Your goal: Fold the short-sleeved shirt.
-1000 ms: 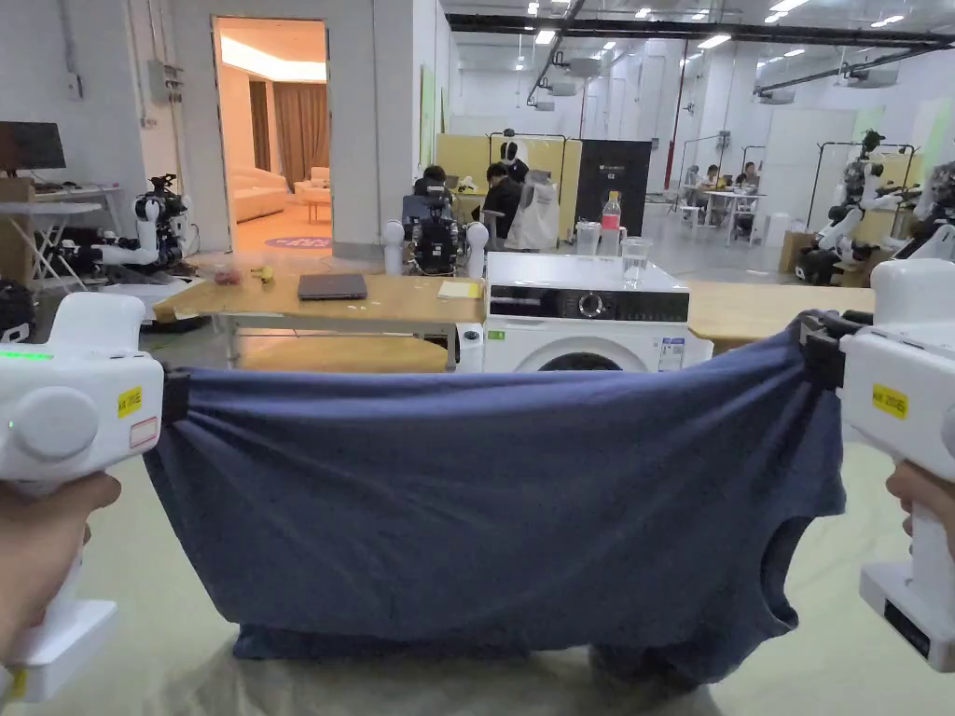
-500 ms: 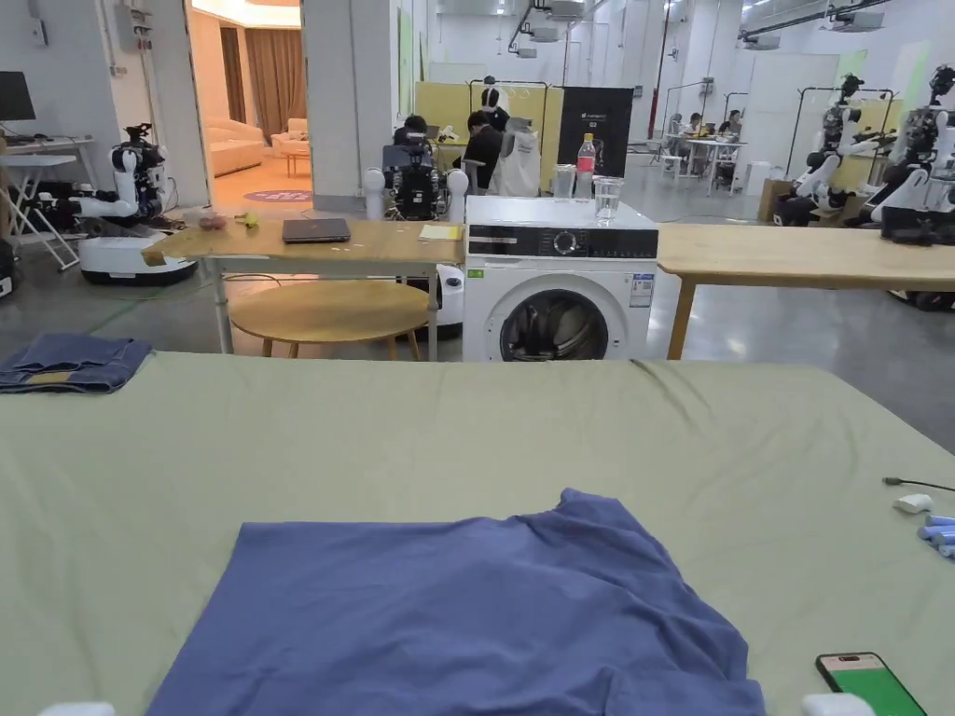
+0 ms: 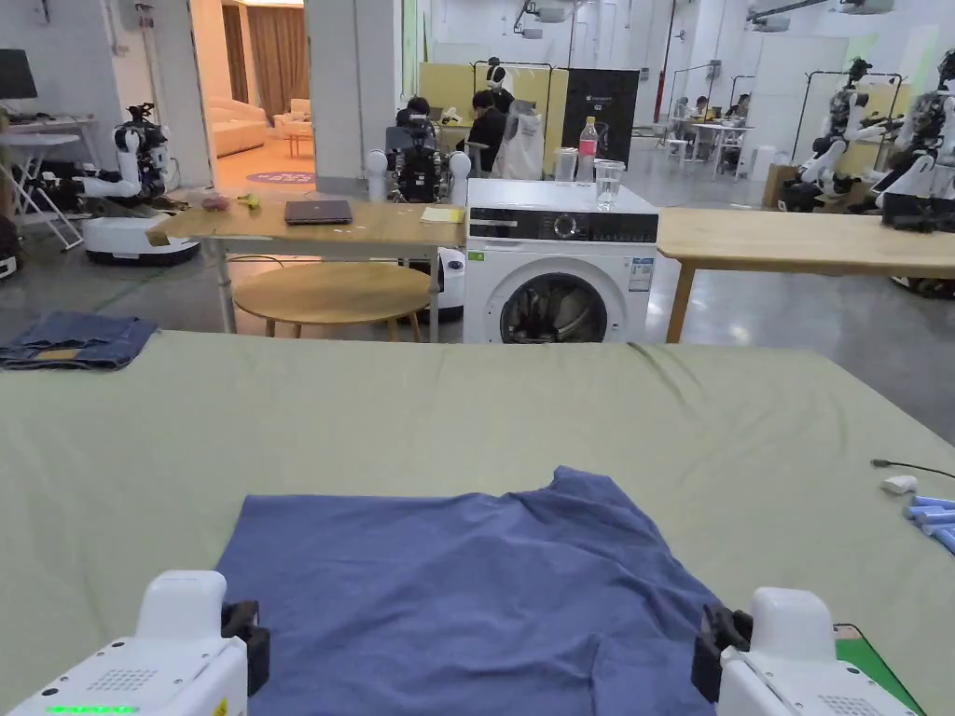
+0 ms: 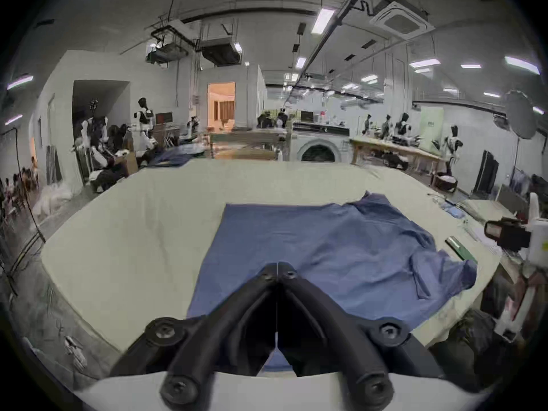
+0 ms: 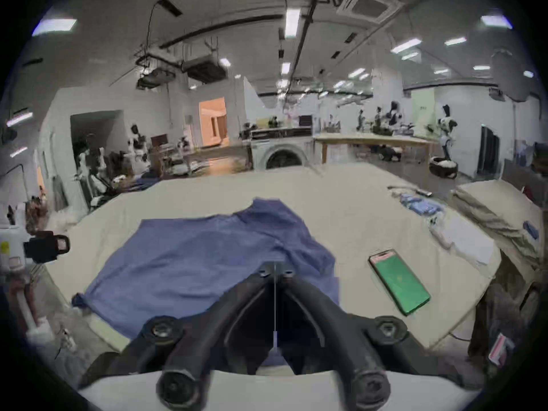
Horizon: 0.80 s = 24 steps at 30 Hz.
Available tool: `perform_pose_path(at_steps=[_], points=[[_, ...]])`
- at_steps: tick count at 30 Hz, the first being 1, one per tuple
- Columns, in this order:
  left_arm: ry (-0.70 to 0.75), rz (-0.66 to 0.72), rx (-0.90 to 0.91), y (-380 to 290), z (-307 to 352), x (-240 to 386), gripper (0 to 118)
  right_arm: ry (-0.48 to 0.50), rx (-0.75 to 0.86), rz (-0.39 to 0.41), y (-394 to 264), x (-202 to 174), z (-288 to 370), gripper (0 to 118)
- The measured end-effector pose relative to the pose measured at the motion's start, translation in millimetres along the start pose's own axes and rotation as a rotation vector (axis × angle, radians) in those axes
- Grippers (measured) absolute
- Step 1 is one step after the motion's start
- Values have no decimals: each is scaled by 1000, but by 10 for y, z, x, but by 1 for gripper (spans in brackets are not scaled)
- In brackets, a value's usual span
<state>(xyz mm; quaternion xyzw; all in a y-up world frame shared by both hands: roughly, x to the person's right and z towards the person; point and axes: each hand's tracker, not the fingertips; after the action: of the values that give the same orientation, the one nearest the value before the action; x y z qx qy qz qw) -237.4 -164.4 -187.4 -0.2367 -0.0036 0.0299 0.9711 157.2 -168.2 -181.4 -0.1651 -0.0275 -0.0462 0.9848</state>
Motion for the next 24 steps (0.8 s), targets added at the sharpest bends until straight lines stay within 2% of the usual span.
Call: perform_pose_path(at_steps=[2,5,8,13,15,16,17,19,20,24], points=[[-41,16,-7,-74,-20,-33,0,104,-56,8,-21,-11,-33,0],[18,14,-14,-111,-28,-190,0,56,-47,86,-72,-38,-86,0],[45,25,-43,-224,40,-475,0,69,-65,80,-113,1,-140,0],[95,51,-55,-485,258,-988,1,59,-77,131,-278,13,-150,0],[109,48,-62,-574,305,-1091,91,64,-106,130,-364,10,-188,0],[94,42,-108,-615,282,-1127,116,63,-117,132,-370,3,-241,0],[85,24,-153,-651,238,-1164,117,66,-125,131,-411,-4,-254,0],[100,-11,-133,-707,258,-1134,115,74,-144,126,-458,-31,-286,0],[99,-32,-168,-731,220,-1118,109,76,-150,125,-471,-53,-308,0],[99,-68,-190,-829,145,-1062,109,87,-161,129,-496,-107,-308,0]])
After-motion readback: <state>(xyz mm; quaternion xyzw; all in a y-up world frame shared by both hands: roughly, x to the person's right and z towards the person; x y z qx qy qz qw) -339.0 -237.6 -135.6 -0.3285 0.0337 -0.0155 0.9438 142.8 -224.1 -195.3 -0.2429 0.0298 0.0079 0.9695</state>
